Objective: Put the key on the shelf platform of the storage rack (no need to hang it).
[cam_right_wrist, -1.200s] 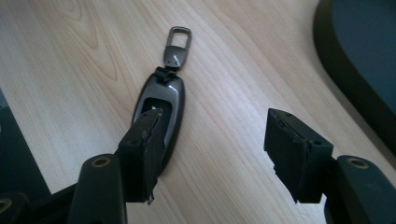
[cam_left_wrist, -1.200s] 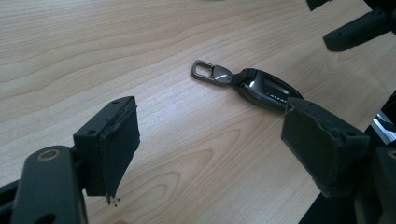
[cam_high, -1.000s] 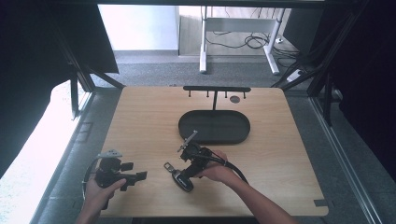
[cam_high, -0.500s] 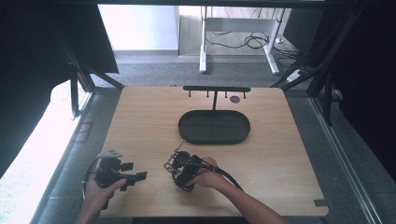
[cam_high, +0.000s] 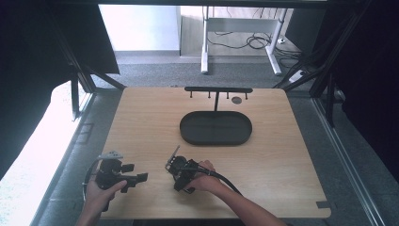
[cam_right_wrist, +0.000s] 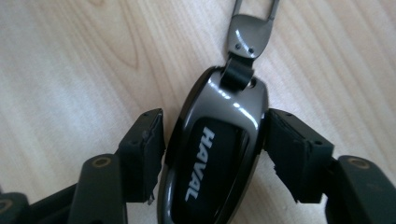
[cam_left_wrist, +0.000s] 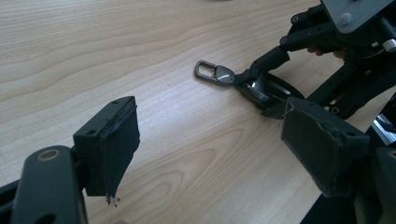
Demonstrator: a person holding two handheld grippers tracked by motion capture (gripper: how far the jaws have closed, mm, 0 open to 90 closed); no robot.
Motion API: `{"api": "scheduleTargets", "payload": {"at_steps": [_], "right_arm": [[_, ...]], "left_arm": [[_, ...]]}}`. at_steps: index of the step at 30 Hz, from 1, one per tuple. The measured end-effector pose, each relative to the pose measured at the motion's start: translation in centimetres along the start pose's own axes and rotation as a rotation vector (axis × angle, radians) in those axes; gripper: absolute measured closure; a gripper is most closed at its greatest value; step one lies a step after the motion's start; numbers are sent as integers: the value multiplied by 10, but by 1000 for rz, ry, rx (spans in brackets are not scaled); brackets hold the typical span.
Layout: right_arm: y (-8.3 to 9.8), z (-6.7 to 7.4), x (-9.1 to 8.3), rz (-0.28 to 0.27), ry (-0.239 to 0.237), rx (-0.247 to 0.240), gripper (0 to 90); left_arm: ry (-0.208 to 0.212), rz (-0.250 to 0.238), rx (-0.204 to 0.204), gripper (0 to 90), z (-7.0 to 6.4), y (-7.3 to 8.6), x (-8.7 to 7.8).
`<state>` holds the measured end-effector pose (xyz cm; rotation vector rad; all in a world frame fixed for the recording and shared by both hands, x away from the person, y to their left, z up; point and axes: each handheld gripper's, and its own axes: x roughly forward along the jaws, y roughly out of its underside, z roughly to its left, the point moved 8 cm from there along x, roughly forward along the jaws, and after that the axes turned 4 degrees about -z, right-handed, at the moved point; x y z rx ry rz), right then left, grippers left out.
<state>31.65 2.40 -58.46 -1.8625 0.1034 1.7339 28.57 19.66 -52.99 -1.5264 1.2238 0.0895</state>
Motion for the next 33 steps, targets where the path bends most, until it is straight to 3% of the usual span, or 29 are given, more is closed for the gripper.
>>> {"api": "scheduleTargets", "payload": {"at_steps": [6, 16, 21, 23, 33], "right_arm": [[-1, -1, -1, 11, 10, 1, 486], [-3, -9, -6, -9, 4, -5, 493], [-8, -15, -22, -61, -8, -5, 494], [-15, -18, -36, -98, -27, -2, 495], [-20, -29, -67, -155, -6, 20, 495]], "left_arm": [[2, 1, 3, 196, -1, 0, 0], [-1, 2, 2, 196, 0, 0, 1], [-3, 2, 2, 196, 0, 0, 1], [-2, 5, 1, 196, -1, 0, 1], [-3, 1, 2, 196, -1, 0, 1]]}}
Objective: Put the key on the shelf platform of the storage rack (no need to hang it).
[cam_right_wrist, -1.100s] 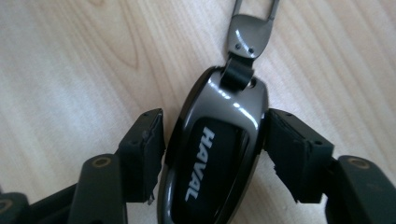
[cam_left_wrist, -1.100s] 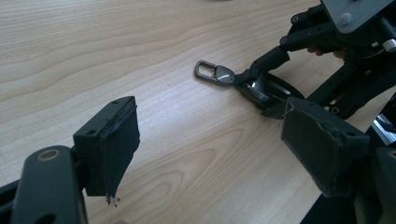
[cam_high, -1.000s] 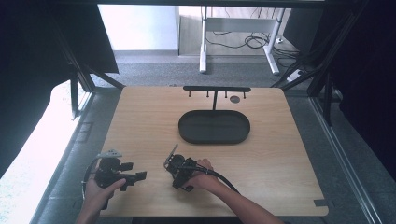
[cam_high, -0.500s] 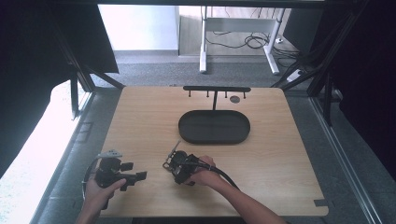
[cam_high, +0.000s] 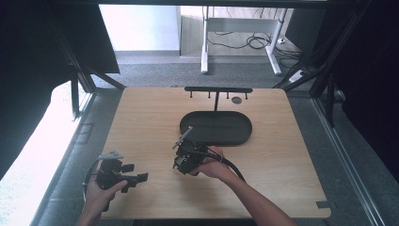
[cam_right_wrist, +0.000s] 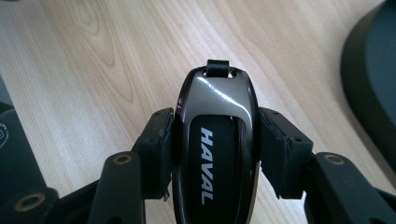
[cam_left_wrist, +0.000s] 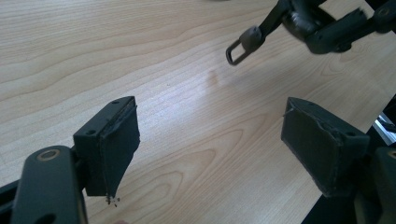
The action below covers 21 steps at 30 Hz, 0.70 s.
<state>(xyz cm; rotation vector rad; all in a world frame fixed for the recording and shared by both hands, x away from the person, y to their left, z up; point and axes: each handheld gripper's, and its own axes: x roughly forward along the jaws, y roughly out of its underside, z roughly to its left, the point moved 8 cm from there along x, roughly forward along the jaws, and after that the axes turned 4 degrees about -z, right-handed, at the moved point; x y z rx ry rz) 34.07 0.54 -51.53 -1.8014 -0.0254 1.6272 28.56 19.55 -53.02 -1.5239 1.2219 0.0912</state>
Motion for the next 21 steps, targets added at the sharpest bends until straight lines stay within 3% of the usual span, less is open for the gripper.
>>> {"api": "scheduleTargets", "payload": {"at_steps": [21], "right_arm": [[-1, -30, -45, -108, 59, 60, 496]], "left_arm": [[-5, 4, -4, 196, 1, 2, 3]]}}
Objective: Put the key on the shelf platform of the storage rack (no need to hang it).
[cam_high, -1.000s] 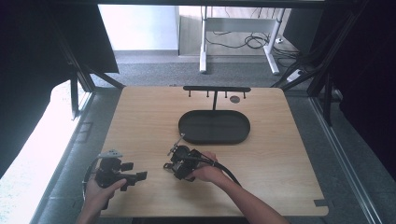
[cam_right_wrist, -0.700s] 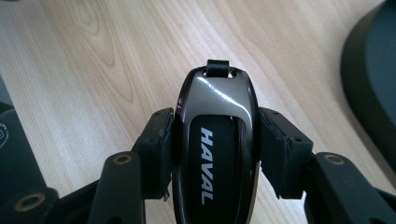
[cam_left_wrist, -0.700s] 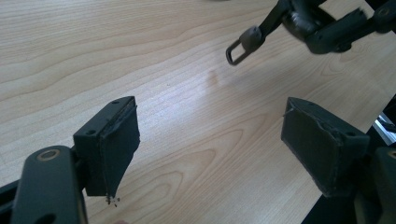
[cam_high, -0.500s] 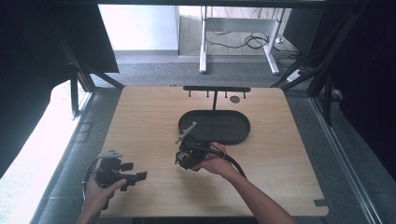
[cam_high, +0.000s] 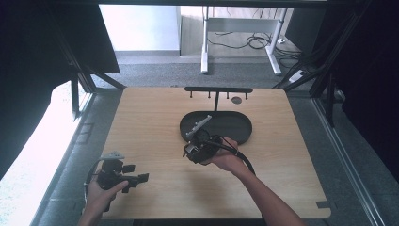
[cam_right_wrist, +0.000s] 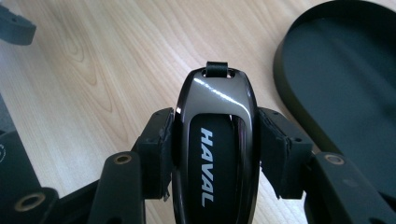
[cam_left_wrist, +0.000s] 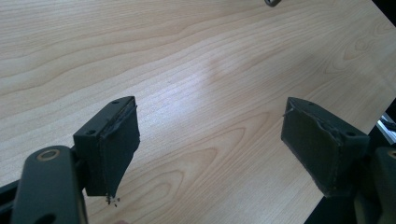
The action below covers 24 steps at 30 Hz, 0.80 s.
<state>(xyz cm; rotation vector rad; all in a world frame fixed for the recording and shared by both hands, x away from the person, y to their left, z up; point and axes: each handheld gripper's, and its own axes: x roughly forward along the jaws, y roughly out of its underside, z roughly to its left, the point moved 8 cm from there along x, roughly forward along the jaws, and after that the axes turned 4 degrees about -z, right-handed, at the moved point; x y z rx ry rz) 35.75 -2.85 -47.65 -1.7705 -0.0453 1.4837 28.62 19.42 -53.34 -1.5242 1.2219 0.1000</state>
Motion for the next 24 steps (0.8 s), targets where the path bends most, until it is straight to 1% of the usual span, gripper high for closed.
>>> {"api": "scheduleTargets", "payload": {"at_steps": [1, 7, 13, 18, 20, 21, 24], "right_arm": [[0, -3, -3, -6, 5, 6, 496], [-1, -10, -8, -19, 17, 19, 496], [-5, -17, -16, -41, 34, 35, 496], [-5, -25, -20, -49, 47, 39, 496], [-5, -28, -22, -53, 52, 49, 496], [-5, -33, -24, -58, 58, 56, 496], [-6, -37, -25, -62, 65, 68, 496]], "left_arm": [[-1, 2, 1, 196, 0, 0, 0], [0, 7, -5, 196, 2, 1, 1], [1, 4, 0, 196, 1, 1, 0], [2, 7, -2, 196, 1, 1, 1], [3, 8, -1, 196, 1, 1, 1], [4, 7, -1, 196, 1, 1, 1], [2, 4, -4, 196, 2, 1, 1]]}}
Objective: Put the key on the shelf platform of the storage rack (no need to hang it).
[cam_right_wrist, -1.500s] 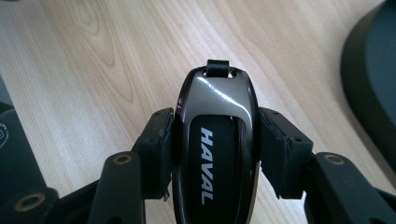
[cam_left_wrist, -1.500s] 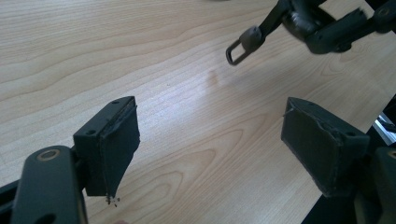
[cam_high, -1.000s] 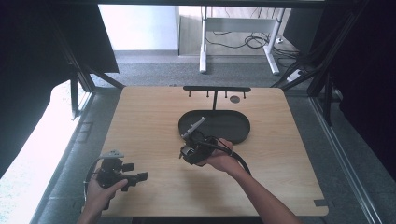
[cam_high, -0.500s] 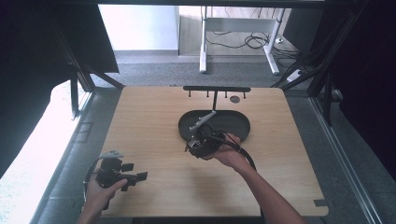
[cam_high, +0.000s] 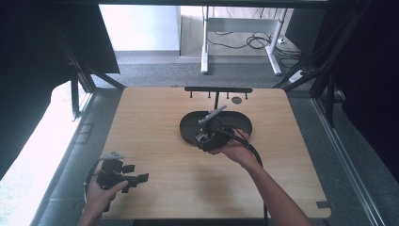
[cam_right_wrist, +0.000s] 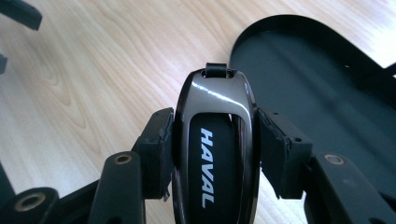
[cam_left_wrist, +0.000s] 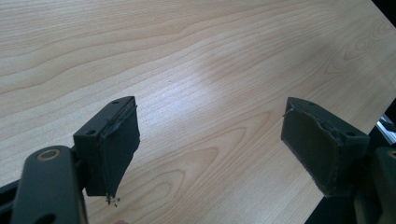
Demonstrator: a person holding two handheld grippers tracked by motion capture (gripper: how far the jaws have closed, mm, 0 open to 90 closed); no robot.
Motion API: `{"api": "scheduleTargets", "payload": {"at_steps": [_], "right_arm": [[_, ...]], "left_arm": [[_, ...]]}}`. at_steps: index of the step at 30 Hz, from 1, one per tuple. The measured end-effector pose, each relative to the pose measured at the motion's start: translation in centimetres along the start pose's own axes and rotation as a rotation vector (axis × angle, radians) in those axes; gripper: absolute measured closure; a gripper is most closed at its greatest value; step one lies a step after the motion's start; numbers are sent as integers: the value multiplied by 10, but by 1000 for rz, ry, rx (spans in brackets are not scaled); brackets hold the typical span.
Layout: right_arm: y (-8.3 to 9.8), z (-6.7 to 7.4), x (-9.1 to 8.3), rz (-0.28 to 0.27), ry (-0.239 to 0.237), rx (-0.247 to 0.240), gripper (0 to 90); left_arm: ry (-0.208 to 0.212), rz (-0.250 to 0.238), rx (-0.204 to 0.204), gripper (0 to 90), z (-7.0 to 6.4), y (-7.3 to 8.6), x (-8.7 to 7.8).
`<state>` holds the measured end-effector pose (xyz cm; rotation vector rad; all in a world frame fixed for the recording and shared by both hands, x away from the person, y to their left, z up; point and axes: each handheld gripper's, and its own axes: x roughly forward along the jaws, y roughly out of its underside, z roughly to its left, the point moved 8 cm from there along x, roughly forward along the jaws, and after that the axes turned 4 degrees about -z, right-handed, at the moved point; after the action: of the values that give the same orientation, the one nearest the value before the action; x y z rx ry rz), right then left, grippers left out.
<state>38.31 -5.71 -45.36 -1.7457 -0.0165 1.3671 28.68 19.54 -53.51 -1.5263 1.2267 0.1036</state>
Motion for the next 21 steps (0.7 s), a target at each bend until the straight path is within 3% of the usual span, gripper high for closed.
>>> {"api": "scheduleTargets", "payload": {"at_steps": [21], "right_arm": [[-11, -23, -1, -12, 31, 42, 496]], "left_arm": [[4, 0, 0, 197, 0, 0, -2]]}}
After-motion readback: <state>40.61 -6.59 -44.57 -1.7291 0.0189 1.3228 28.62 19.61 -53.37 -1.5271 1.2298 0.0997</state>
